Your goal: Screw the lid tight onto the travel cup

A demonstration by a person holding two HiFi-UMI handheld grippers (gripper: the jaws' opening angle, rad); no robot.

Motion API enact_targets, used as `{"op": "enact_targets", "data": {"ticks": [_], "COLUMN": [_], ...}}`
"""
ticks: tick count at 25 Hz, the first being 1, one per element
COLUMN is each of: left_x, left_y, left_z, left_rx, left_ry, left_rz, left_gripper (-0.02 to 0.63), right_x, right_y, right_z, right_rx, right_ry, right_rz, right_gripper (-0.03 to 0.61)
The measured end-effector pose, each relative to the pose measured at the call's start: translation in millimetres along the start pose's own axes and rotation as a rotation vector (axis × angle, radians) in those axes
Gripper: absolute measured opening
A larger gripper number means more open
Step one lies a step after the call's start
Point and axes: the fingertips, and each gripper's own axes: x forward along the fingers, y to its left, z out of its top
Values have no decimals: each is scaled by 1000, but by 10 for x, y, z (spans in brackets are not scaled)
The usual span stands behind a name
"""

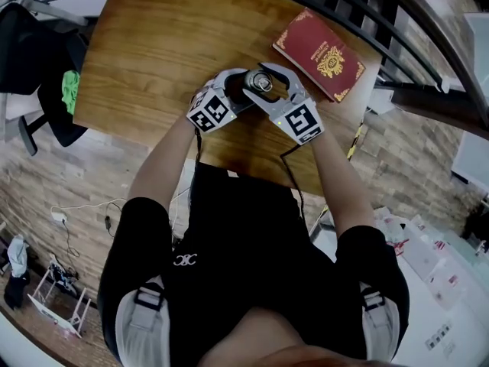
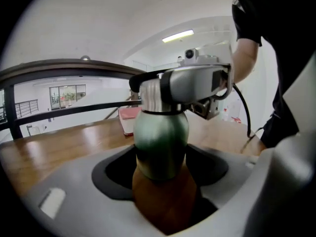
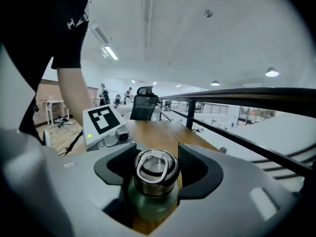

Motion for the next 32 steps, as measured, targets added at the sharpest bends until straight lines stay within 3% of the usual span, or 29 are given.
{"op": "enact_targets", "data": {"ticks": [4,13,18,22,24,28,32], "left_x": [18,22,12,25,3,-183,-492], "left_y": [18,-2,20,-6,-23,-28,-16], "left_z": [10,-25,-17,-44,-65,-4,176], "left_rx": [-11,-4,-13,-40,-77,-129,-145], "left_ry": [-13,14,9,22,35,17,-39], "left_rz": [23,60,67,84,106,145,206], "left_gripper": [367,367,367,370,370,373,373], "right_x": [36,-19,7,-32,-103,-366,-729], "right_y": [-82,-132,-168,-167,-162,-168,-244], "right_z": [22,-14,-27,-127,-116,123,412], "right_rx": [66,124,135,259,273,283,308], "right_ry": [-43,-55,-80,-73,-70,-135,-222], "right_rz": [-155,-363,-411,-389,-395,-430,-528], "right_gripper": [270,268,268,270,270,270,268]}}
